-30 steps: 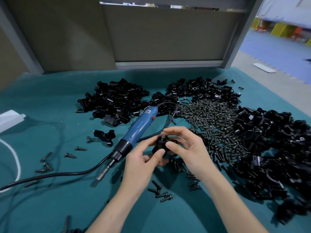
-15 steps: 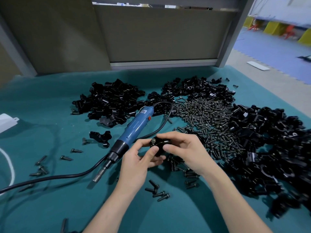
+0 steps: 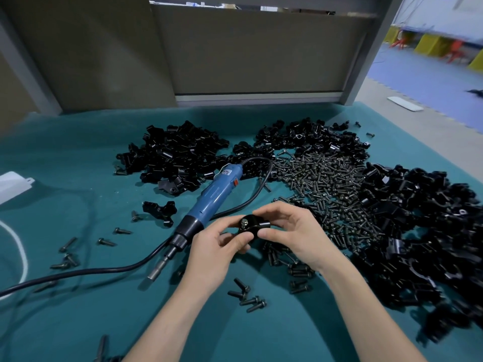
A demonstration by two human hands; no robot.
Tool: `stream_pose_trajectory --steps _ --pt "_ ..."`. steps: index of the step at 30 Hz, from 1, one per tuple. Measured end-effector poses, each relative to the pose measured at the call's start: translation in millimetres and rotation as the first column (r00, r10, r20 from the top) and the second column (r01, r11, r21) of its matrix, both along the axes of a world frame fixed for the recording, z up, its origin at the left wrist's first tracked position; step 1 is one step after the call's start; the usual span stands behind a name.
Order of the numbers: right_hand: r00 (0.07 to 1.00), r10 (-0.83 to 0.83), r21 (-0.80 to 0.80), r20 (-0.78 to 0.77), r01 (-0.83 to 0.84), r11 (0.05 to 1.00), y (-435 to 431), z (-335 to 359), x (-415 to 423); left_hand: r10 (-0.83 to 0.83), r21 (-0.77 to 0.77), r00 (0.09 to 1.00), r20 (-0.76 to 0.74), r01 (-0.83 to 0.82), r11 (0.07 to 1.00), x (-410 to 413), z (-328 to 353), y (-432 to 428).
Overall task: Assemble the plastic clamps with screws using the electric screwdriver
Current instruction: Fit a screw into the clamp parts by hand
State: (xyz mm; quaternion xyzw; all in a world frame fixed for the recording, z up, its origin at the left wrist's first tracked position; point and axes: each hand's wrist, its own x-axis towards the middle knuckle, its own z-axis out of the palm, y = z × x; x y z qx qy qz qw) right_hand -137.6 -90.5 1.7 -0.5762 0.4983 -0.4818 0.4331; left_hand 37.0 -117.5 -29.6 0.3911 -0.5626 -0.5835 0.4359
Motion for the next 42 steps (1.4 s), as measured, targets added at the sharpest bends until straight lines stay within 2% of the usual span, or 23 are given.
stream_pose_trajectory --steps 3,6,8,11,14,16,19,21,23,27,35,39,42 --pt "0.991 -0.007 -0.075 -0.132 -0.003 0.997 3 4 2 0.019 -0.041 1.0 -0.002 -0.019 0.999 -3 3 3" --pt "0.944 -0.086 -0.276 -0.317 -0.005 0.961 5 6 9 0.014 -0.128 0.998 0.068 -0.006 0.992 -4 3 6" --pt "0.942 -0.115 -0.316 -0.316 0.01 0.949 6 6 11 0.028 -0.188 0.993 0.118 -0.006 0.982 -5 3 6" --pt "0.948 -0.132 -0.297 -0.288 0.042 0.954 7 7 14 0.038 -0.188 0.993 0.108 -0.017 0.982 -6 5 6" --pt "0.958 -0.116 -0.306 -0.261 0.032 0.951 9 12 18 0.039 -0.237 0.986 0.165 0.001 0.972 -3 6 4" --pt "0.979 -0.107 -0.302 -0.173 0.051 0.952 11 16 15 0.025 -0.246 0.982 0.188 0.022 0.969 -1 5 4" --pt "0.991 -0.122 -0.244 0.049 0.13 0.961 12 20 10 0.0 -0.176 0.99 0.139 0.025 0.984 -2 5 6" --pt "0.953 -0.106 -0.144 0.282 0.151 0.978 11 19 10 0.002 -0.137 0.995 0.101 0.012 0.991 -4 6 7" --pt "0.87 -0.083 -0.053 0.486 0.124 0.991 10 17 11 0.01 -0.117 0.997 0.076 -0.001 0.993 -5 6 7" --pt "0.836 -0.065 -0.043 0.545 0.105 0.994 10 17 13 0.008 -0.107 0.998 0.056 -0.001 0.994 -5 8 7" --pt "0.917 -0.115 -0.07 0.381 0.153 0.986 9 16 15 0.001 -0.084 1.0 0.03 0.001 0.996 -5 8 7" --pt "0.982 -0.168 -0.128 0.089 0.178 0.976 10 14 17 0.003 -0.116 0.997 0.082 0.006 0.993 -5 8 8" --pt "0.987 -0.155 -0.137 -0.044 0.147 0.979 11 12 21 0.017 -0.157 0.992 0.123 0.002 0.988 -4 9 7"
